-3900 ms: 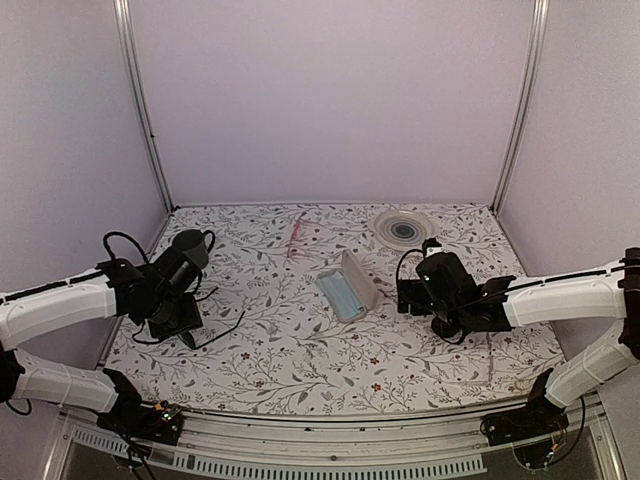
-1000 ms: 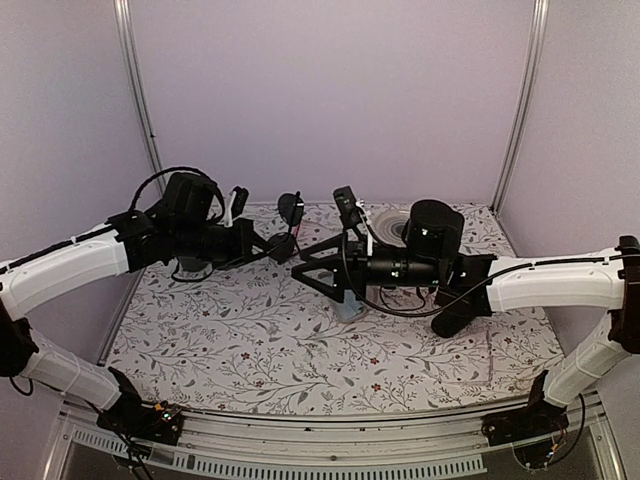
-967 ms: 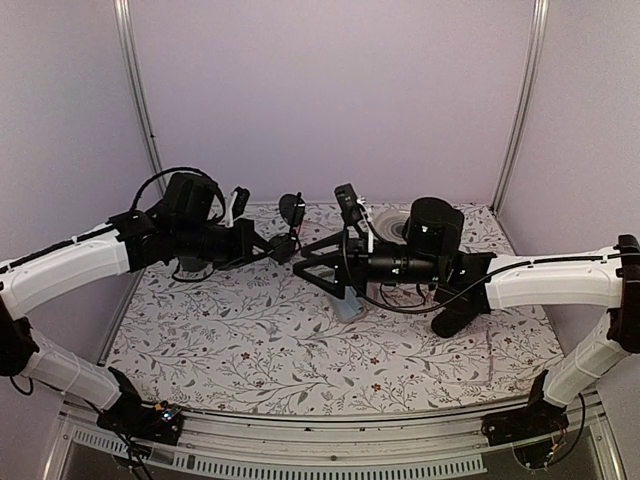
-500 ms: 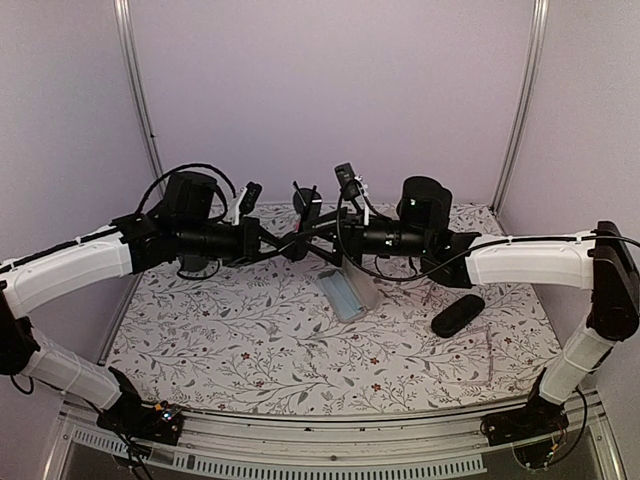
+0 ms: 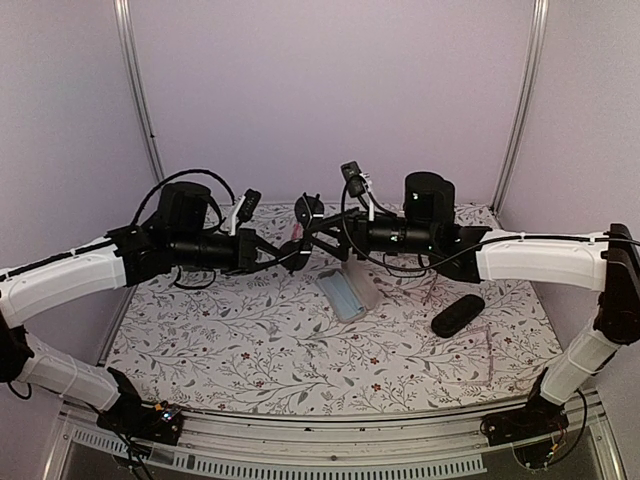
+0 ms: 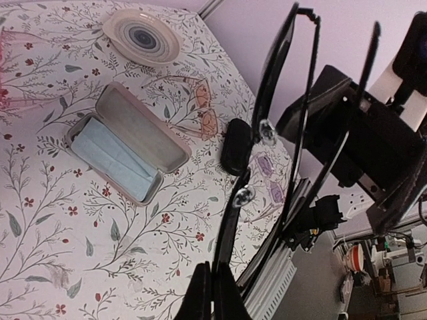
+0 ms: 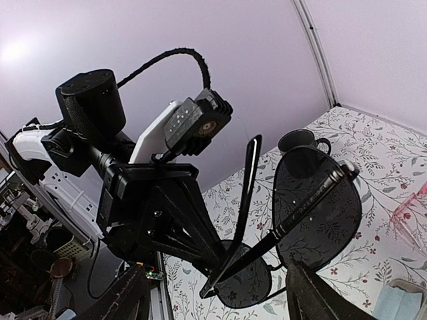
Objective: Organize the sunglasses
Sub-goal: Fold the right temple of the sunglasses, then pass from the left arm to the right
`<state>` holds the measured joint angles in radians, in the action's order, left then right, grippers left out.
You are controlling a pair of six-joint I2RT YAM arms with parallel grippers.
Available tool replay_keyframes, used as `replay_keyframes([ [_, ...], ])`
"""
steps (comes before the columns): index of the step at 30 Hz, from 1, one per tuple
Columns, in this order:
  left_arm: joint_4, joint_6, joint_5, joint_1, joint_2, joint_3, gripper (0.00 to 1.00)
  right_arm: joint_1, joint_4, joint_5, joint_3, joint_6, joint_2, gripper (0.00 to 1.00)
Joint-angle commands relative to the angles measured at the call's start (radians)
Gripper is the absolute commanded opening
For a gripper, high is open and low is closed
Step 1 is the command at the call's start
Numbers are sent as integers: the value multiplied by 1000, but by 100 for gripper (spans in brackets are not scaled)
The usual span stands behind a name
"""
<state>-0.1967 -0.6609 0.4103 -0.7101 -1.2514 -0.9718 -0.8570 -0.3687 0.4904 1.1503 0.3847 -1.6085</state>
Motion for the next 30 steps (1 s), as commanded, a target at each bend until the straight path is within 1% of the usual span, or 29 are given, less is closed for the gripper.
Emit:
replay_keyframes([
  [1,51,16,33,-17,15,8,0,6,52,-93,-51,17,99,70],
  [7,70,-8,42,-17,27,15,0,7,62,-111,-63,62,94,64],
  [12,88,-17,69,-19,48,39,0,7,51,-61,-40,78,65,51],
  [16,92,-17,76,-20,73,55,0,10,43,-50,-26,90,56,49],
  [19,103,-22,86,-22,83,66,0,16,39,-33,-10,106,38,46],
  [24,138,-45,101,-22,89,85,0,18,-20,47,-1,128,7,42],
  [27,151,-58,106,-23,89,95,0,17,-70,98,-3,145,-8,37],
  [30,163,-67,112,-23,90,103,0,18,-99,121,-3,160,-17,28],
])
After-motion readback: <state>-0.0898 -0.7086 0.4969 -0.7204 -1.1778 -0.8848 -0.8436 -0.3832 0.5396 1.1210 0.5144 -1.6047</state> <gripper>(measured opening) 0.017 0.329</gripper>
